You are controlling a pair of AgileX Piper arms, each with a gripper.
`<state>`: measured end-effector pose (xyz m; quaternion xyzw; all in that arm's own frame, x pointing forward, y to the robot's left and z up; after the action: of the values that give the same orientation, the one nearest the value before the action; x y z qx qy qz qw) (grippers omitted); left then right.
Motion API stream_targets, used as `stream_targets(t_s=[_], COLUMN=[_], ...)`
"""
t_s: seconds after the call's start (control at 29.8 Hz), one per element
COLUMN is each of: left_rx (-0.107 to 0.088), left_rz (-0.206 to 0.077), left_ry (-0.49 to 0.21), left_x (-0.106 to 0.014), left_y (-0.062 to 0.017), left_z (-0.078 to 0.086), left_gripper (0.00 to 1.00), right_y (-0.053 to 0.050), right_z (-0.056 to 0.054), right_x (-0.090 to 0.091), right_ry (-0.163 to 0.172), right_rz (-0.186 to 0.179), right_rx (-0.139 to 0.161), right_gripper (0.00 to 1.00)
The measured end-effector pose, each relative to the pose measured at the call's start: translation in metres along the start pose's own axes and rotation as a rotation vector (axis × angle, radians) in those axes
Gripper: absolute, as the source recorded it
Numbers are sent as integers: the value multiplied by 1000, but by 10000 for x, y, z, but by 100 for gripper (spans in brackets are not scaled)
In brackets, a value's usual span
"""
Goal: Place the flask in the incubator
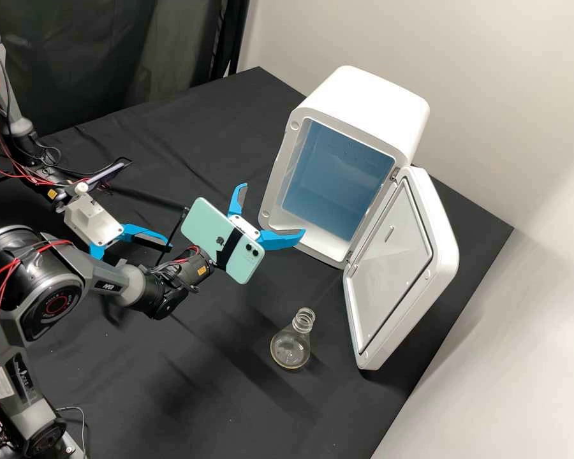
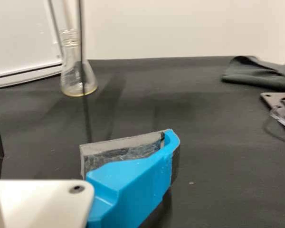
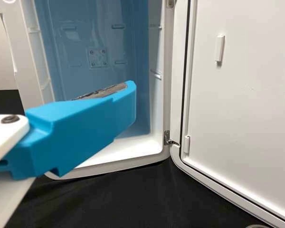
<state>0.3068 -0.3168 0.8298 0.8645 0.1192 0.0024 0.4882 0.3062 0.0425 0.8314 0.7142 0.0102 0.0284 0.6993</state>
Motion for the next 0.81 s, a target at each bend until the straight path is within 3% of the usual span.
stream_targets(t_s=[0.27,0.54,0.67,0.81], left_rx=[-14,-20,-8,-4], left_rz=[-12,-5,6,59], left_ry=[60,88,108,136], left_x=[-23,-54,-131,-228], left_y=[-5,9,107,277], left_z=[-184,-276,-377,-461], left_gripper=[100,100,100,100], right_y=[0,0,0,0], right_z=[0,0,0,0], right_x=[0,0,0,0], right_ry=[0,0,0,0], right_rz=[0,0,0,0], right_rx=[0,0,0,0], right_gripper=[100,100,100,100])
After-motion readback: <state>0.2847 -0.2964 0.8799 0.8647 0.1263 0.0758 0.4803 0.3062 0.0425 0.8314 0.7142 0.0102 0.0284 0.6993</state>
